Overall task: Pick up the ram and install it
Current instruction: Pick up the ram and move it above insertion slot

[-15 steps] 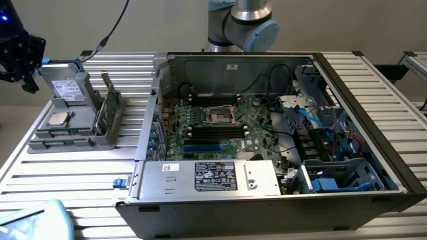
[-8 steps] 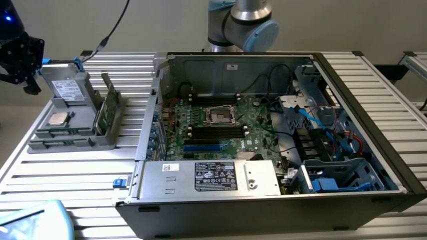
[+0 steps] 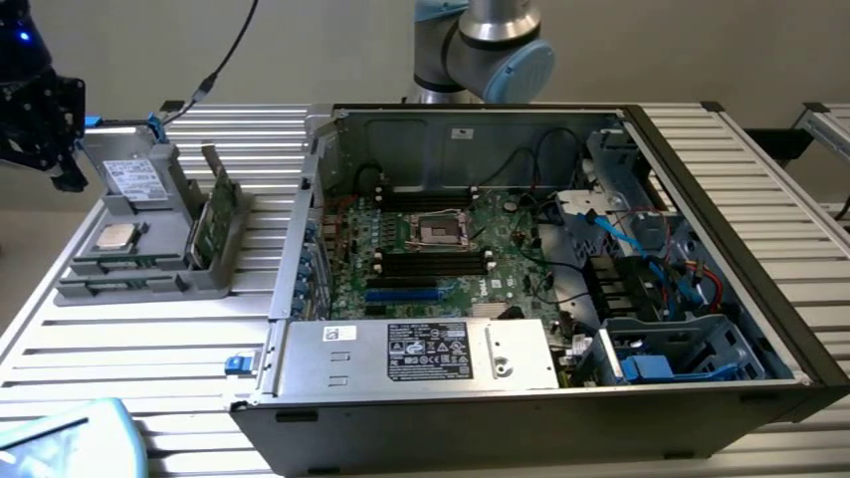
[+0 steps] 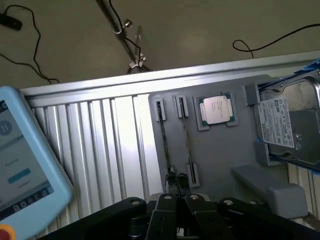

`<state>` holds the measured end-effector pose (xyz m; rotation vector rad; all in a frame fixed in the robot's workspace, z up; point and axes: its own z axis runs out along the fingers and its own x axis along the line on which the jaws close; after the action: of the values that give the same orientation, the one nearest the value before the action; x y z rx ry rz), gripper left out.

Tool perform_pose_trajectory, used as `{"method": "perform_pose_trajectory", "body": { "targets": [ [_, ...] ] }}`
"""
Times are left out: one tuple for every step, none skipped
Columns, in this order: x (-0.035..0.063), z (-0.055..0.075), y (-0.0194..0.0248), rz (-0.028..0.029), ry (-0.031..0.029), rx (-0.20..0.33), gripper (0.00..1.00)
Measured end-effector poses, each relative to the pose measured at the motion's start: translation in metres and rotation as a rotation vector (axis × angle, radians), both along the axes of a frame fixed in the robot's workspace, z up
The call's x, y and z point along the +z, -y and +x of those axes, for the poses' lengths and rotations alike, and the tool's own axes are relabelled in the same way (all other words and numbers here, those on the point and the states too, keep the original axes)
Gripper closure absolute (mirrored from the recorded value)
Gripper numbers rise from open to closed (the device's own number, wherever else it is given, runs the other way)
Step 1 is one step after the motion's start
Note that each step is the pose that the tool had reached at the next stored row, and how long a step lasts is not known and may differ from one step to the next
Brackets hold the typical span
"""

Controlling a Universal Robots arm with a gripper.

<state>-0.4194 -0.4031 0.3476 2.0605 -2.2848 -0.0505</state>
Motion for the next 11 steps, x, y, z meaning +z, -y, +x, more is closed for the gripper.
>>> {"method": "perform_pose_trajectory", "body": {
  "targets": [
    [-0.0003,0.0000,0.0000,0.0000,0.0036,0.018,0.89],
    [-0.0006,0.0000,0.0000,0.0001,0.0072,0.036,0.89],
    [-0.0009,0.0000,0.0000,0.0000,0.0107,0.054,0.89],
    [-0.0012,0.0000,0.0000,0.0001,0.0143,0.072,0.89],
    [-0.0015,0.0000,0.0000,0.0001,0.0176,0.090,0.89],
    [-0.0019,0.0000,0.0000,0.0001,0.0206,0.109,0.89],
    [-0.0023,0.0000,0.0000,0.0002,0.0227,0.127,0.89],
    [-0.0027,0.0000,0.0000,0.0004,0.0237,0.145,0.89],
    [-0.0031,0.0000,0.0000,0.0008,0.0247,0.162,0.89],
    [-0.0035,0.0000,0.0000,0.0015,0.0257,0.181,0.89],
    [-0.0039,0.0000,0.0000,0.0024,0.0266,0.199,0.89]
  ]
}}
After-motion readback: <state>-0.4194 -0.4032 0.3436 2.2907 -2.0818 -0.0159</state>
